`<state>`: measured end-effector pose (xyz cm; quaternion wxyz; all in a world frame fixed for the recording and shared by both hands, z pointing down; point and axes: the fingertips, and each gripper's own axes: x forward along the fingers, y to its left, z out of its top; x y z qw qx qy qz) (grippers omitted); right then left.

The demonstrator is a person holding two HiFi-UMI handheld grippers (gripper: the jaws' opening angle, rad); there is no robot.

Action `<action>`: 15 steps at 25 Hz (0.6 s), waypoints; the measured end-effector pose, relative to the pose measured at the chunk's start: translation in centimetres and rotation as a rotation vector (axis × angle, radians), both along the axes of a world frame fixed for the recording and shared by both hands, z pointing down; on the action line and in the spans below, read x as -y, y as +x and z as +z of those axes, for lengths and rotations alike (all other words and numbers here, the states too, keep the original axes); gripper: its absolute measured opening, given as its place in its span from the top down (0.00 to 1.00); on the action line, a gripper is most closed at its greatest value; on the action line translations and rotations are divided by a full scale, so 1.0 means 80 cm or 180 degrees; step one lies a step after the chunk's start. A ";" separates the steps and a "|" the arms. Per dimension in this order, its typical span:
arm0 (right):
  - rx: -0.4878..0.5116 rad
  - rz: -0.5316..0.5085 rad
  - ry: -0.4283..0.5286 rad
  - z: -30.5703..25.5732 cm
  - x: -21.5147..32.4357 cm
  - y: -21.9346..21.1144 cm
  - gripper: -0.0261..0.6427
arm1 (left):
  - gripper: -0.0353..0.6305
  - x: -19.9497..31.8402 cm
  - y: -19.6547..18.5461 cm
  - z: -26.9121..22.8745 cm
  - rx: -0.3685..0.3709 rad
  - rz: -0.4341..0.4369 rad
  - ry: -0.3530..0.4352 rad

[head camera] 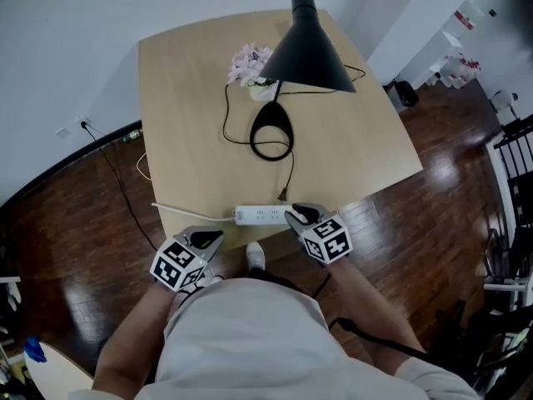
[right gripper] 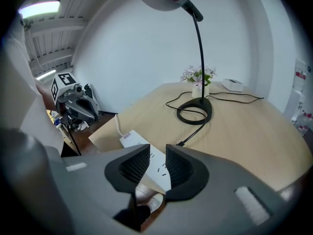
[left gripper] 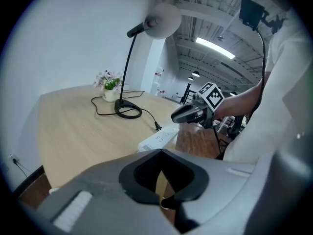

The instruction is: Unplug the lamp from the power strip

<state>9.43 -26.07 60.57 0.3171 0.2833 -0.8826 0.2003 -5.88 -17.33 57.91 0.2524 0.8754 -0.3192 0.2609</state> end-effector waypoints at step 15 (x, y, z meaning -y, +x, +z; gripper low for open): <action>0.0269 0.0358 0.0265 -0.115 -0.288 -0.034 0.81 | 0.94 -0.164 -0.096 -0.107 -0.0867 -0.0182 0.0305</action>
